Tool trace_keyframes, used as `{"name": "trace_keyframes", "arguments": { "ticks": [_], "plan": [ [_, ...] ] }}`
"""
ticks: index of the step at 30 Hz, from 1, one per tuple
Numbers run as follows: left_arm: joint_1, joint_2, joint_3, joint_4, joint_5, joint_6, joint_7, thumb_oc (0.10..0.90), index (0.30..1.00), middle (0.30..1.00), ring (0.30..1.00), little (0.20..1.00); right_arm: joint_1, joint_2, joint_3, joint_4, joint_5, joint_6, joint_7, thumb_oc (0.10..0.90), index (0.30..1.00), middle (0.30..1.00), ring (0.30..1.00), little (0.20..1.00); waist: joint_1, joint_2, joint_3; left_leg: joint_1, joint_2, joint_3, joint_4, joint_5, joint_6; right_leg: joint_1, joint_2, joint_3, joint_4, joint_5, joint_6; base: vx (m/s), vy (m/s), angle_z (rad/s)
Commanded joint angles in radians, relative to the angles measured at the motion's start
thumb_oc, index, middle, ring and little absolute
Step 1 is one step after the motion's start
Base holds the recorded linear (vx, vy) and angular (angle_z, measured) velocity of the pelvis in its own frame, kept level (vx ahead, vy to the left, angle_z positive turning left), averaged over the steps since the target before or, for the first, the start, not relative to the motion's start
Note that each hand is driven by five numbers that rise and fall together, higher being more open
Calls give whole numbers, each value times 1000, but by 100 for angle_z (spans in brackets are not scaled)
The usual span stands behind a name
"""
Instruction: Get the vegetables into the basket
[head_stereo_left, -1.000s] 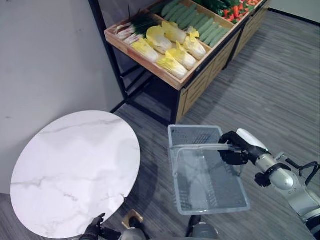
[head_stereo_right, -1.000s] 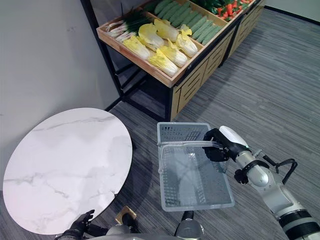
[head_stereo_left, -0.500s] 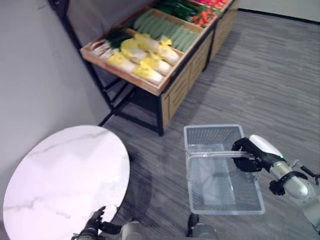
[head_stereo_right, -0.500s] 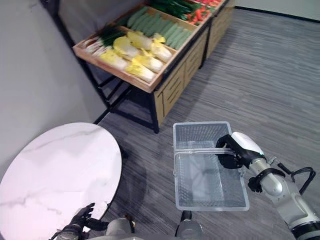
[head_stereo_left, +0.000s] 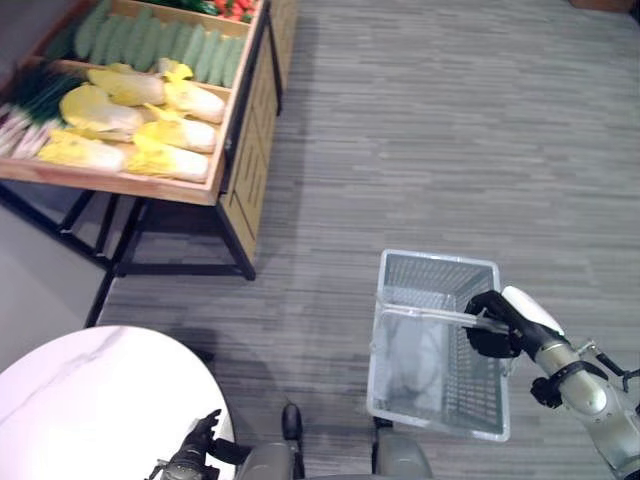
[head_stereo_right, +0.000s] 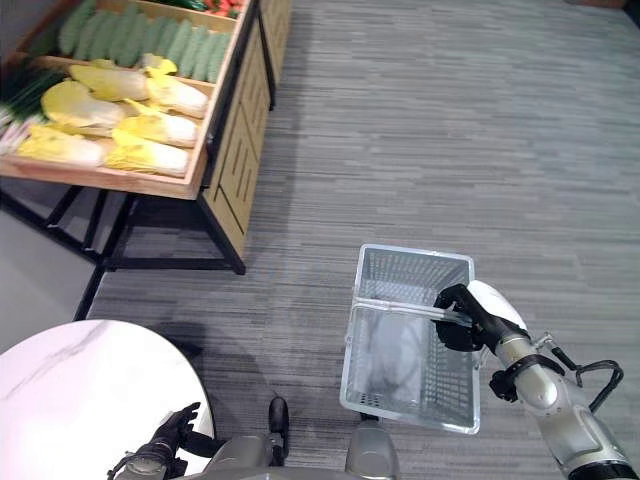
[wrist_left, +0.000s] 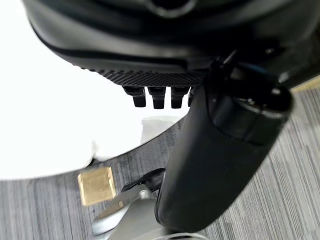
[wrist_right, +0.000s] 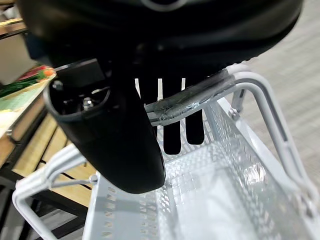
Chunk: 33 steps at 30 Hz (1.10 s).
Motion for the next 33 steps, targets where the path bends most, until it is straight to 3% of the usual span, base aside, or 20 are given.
{"name": "trace_keyframes", "arguments": {
  "ticks": [1,6,14,20,21,23,25,27,28,30,33],
  "plan": [
    [-11,37,15,4,22,-14,15,900,1000,1000,1000,1000,-195,-36,-78,-33,10,-66,-103,400,300,300,300,300,55,-23,-13,-5,85,-10,27,-9,-62,35,-33,-69,84,12,70,49,7,-7],
    [5,13,11,13,34,-14,2,900,1000,1000,1000,1000,-148,-23,-98,36,-1,-52,-103,400,300,300,300,300,58,-23,-41,12,86,-10,20,-18,-74,75,-36,-90,-19,12,68,85,-7,1],
    [17,1,1,18,31,-12,-2,900,1000,1000,1000,1000,-157,-15,-77,167,9,-37,-114,400,300,300,300,300,59,-33,-46,0,64,-20,66,-52,-68,103,-59,-99,-39,43,86,54,36,4],
    [4,15,-43,14,61,-9,-4,900,1000,1000,1000,1000,-191,-11,-67,382,-18,-6,-160,400,300,300,300,300,47,-8,-17,17,15,-36,57,-66,-18,27,-95,-47,191,102,105,38,203,7],
    [5,13,-64,13,72,-7,-11,900,1000,1000,1000,1000,-219,-9,-60,443,-16,9,-175,400,300,300,300,300,39,12,1,58,1,-31,43,-72,1,-22,-120,-45,307,194,100,78,272,5],
    [-5,17,-81,-4,72,-5,-15,900,1000,1000,1000,1000,-249,-5,-42,490,-20,16,-187,400,300,300,300,300,32,43,18,94,3,-28,22,-71,15,-61,-118,-66,416,177,88,119,281,-2],
    [-9,17,-84,-7,70,-4,-14,900,1000,1000,1000,1000,-258,2,-34,512,-17,18,-192,400,300,300,300,300,29,47,23,111,3,-21,15,-78,16,-84,-118,-89,435,155,86,106,96,-12],
    [-21,25,-79,-13,61,-4,-8,900,1000,1000,1000,1000,-262,12,-19,527,-25,21,-190,400,300,300,300,300,21,44,19,130,-5,-10,2,-86,11,-121,-98,-141,371,102,79,216,-13,-23],
    [-39,28,-82,-7,59,-3,-2,900,1000,1000,1000,1000,-276,23,-12,573,-6,25,-203,400,300,300,300,300,17,32,21,135,-11,-20,6,-100,-1,-131,-87,-167,265,92,82,297,-125,-24],
    [-57,29,-85,12,74,-3,4,900,1000,1000,1000,1000,-287,25,2,611,-11,30,-211,400,300,300,300,300,7,19,24,147,-11,-32,15,-125,-17,-144,-79,-184,118,103,90,260,-147,0],
    [-65,26,-80,38,95,-3,12,900,1000,1000,1000,1000,-286,33,7,622,-16,34,-216,400,300,300,300,300,-8,15,22,185,6,-50,32,-162,-39,-160,-64,-156,30,137,104,306,-166,17]
  ]
}}
